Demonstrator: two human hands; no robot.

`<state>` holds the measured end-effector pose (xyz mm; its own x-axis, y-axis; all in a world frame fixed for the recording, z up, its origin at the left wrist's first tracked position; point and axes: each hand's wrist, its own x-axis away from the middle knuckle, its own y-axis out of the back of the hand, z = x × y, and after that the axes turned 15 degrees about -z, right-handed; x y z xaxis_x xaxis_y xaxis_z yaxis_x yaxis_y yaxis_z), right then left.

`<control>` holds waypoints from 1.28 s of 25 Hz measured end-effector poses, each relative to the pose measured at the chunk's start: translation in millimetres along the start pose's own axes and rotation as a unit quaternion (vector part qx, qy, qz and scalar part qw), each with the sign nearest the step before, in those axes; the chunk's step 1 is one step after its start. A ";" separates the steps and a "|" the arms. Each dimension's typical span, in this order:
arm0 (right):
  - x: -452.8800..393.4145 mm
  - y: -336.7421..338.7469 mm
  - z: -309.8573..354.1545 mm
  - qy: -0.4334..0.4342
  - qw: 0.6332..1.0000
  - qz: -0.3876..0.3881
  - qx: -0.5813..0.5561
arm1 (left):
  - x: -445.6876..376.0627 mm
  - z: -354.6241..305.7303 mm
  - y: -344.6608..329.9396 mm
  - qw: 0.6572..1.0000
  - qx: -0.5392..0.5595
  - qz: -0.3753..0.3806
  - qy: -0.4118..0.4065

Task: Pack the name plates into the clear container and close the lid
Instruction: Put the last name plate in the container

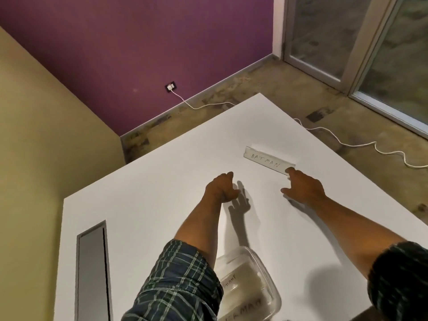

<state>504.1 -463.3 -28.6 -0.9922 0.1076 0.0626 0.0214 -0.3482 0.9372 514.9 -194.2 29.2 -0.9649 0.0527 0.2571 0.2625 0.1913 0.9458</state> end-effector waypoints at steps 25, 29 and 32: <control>-82.8 -53.1 -30.6 -0.023 0.995 -0.029 -0.096 | -163.8 -46.6 -42.2 0.958 0.270 -0.015 0.094; -75.5 -45.2 -25.4 -0.001 0.996 -0.030 -0.081 | -144.5 -43.0 -34.3 0.966 0.222 -0.083 0.104; -62.4 -34.5 -11.5 0.028 0.998 -0.023 -0.057 | -110.8 -35.3 -23.3 0.964 0.205 -0.116 0.124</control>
<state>563.9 -468.7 -68.8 -0.9972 0.0749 -0.0018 -0.0353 -0.4481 0.8933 615.6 -239.1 -14.4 -0.9550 -0.2634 0.1363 -0.0305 0.5445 0.8382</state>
